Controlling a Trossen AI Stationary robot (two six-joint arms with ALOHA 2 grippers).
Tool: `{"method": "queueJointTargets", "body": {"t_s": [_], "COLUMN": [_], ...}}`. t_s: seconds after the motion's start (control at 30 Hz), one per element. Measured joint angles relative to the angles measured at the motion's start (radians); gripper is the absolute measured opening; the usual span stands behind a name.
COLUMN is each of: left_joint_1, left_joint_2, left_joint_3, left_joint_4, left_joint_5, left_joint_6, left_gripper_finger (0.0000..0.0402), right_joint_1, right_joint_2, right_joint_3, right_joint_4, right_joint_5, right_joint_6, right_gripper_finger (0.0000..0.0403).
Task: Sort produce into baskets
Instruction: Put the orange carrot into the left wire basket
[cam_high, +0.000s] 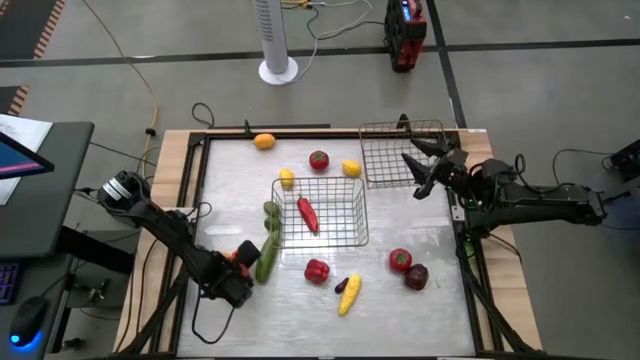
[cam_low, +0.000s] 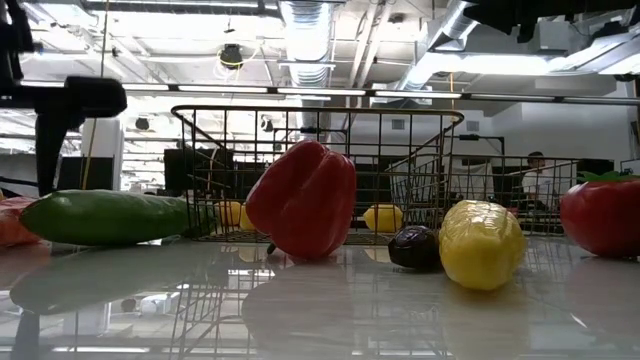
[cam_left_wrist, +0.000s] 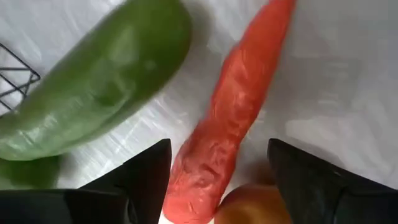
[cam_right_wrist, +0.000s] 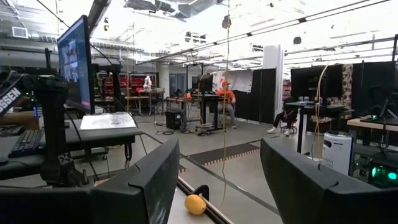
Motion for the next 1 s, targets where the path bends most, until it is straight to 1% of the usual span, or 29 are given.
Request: {"method": "queueJointTargets", "body": {"t_s": [0.1, 0.23, 0.33, 0.43, 0.57, 0.63, 0.73, 0.8, 0.93, 1.0], "left_joint_1": [0.001, 0.003, 0.003, 0.003, 0.003, 0.003, 0.004, 0.004, 0.004, 0.004], "left_joint_2": [0.0, 0.0, 0.0, 0.0, 0.0, 0.0, 0.0, 0.0, 0.0, 0.0], "left_joint_3": [-0.007, -0.032, -0.061, -0.078, -0.077, -0.073, -0.063, -0.048, 0.012, 0.052], "left_joint_4": [0.002, 0.002, 0.003, 0.015, 0.017, 0.016, 0.012, -0.007, -0.096, -0.139], "left_joint_5": [-0.021, -0.009, 0.026, 0.035, 0.021, -0.004, -0.02, -0.032, -0.068, -0.071], "left_joint_6": [0.0, -0.001, -0.006, 0.0, 0.0, 0.001, 0.013, 0.015, 0.014, 0.005], "left_gripper_finger": [0.0248, 0.0229, 0.0201, 0.0165, 0.0118, 0.0104, 0.0101, 0.0106, 0.0113, 0.0111], "right_joint_1": [0.0, 0.0, 0.0, 0.0, 0.0, 0.0, 0.0, 0.0, 0.0, 0.0], "right_joint_2": [0.0, 0.0, 0.0, 0.0, 0.0, 0.0, 0.0, 0.0, 0.0, 0.0], "right_joint_3": [0.0, 0.0, 0.0, 0.0, 0.0, 0.0, 0.0, 0.0, 0.0, 0.0], "right_joint_4": [0.001, 0.001, 0.001, 0.001, 0.001, 0.001, 0.001, 0.001, 0.001, 0.001], "right_joint_5": [0.0, 0.0, 0.0, 0.0, 0.0, 0.0, 0.0, 0.0, 0.0, 0.0], "right_joint_6": [0.0, 0.0, 0.0, 0.0, 0.0, 0.0, 0.0, 0.0, 0.0, 0.0], "right_gripper_finger": [0.0253, 0.0253, 0.0253, 0.0253, 0.0253, 0.0253, 0.0253, 0.0253, 0.0253, 0.0253]}}
